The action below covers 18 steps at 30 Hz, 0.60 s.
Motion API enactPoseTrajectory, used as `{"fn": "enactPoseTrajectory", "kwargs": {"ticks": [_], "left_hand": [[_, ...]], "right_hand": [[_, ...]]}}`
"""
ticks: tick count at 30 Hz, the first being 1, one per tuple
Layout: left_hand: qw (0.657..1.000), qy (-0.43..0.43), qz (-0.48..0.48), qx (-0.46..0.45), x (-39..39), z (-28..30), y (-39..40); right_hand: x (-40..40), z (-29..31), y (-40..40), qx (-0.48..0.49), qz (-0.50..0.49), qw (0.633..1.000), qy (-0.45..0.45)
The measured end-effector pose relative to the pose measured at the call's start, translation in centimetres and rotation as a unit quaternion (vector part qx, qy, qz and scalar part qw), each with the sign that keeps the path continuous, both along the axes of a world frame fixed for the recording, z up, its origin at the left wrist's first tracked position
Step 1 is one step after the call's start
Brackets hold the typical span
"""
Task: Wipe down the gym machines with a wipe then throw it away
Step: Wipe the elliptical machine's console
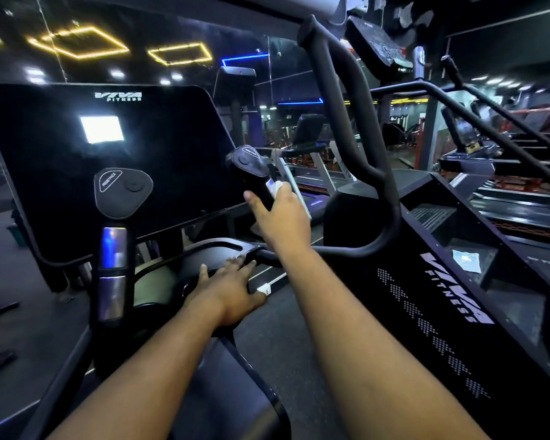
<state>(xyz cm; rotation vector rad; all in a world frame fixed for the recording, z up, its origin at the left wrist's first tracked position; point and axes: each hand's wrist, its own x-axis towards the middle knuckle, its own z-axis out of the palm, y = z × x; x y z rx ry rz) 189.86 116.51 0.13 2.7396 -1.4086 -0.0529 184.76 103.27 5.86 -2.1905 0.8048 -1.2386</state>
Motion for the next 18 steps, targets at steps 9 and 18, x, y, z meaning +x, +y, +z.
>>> {"fn": "enactPoseTrajectory", "kwargs": {"ticks": [9,18], "left_hand": [[1.0,0.011,-0.017,-0.007,-0.2,0.2,0.3],[1.0,-0.003,-0.006,-0.016,0.4,-0.4,0.2]], "right_hand": [[1.1,-3.1,2.8,-0.18,-0.021,0.983,0.022],[-1.4,-4.7,-2.0,-0.222,0.137,0.956,-0.137]]}}
